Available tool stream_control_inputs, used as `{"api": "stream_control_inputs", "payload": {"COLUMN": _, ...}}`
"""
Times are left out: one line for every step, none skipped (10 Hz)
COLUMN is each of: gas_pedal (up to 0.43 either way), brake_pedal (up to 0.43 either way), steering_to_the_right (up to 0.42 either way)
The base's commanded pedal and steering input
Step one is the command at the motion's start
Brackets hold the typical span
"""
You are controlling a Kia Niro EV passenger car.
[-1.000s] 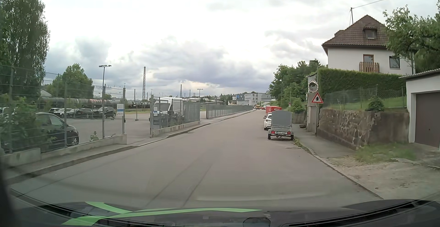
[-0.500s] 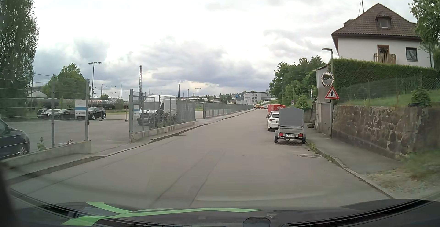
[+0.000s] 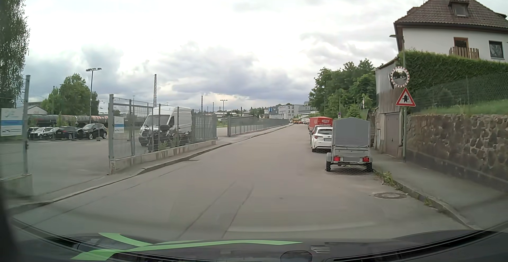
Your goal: Follow the waypoints while adhering to traffic rules and regulations
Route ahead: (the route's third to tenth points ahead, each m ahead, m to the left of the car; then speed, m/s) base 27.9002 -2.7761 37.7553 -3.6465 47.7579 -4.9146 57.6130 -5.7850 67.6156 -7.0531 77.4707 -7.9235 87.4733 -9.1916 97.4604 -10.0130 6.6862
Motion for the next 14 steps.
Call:
{"api": "stream_control_inputs", "payload": {"gas_pedal": 0.028, "brake_pedal": 0.000, "steering_to_the_right": 0.017}}
{"api": "stream_control_inputs", "payload": {"gas_pedal": 0.028, "brake_pedal": 0.000, "steering_to_the_right": 0.019}}
{"api": "stream_control_inputs", "payload": {"gas_pedal": 0.028, "brake_pedal": 0.000, "steering_to_the_right": 0.019}}
{"api": "stream_control_inputs", "payload": {"gas_pedal": 0.028, "brake_pedal": 0.000, "steering_to_the_right": 0.019}}
{"api": "stream_control_inputs", "payload": {"gas_pedal": 0.028, "brake_pedal": 0.000, "steering_to_the_right": 0.019}}
{"api": "stream_control_inputs", "payload": {"gas_pedal": 0.028, "brake_pedal": 0.000, "steering_to_the_right": 0.019}}
{"api": "stream_control_inputs", "payload": {"gas_pedal": 0.028, "brake_pedal": 0.000, "steering_to_the_right": 0.018}}
{"api": "stream_control_inputs", "payload": {"gas_pedal": 0.028, "brake_pedal": 0.000, "steering_to_the_right": 0.017}}
{"api": "stream_control_inputs", "payload": {"gas_pedal": 0.028, "brake_pedal": 0.000, "steering_to_the_right": 0.016}}
{"api": "stream_control_inputs", "payload": {"gas_pedal": 0.028, "brake_pedal": 0.000, "steering_to_the_right": 0.016}}
{"api": "stream_control_inputs", "payload": {"gas_pedal": 0.028, "brake_pedal": 0.000, "steering_to_the_right": 0.016}}
{"api": "stream_control_inputs", "payload": {"gas_pedal": 0.028, "brake_pedal": 0.000, "steering_to_the_right": 0.016}}
{"api": "stream_control_inputs", "payload": {"gas_pedal": 0.028, "brake_pedal": 0.000, "steering_to_the_right": 0.017}}
{"api": "stream_control_inputs", "payload": {"gas_pedal": 0.039, "brake_pedal": 0.000, "steering_to_the_right": 0.016}}
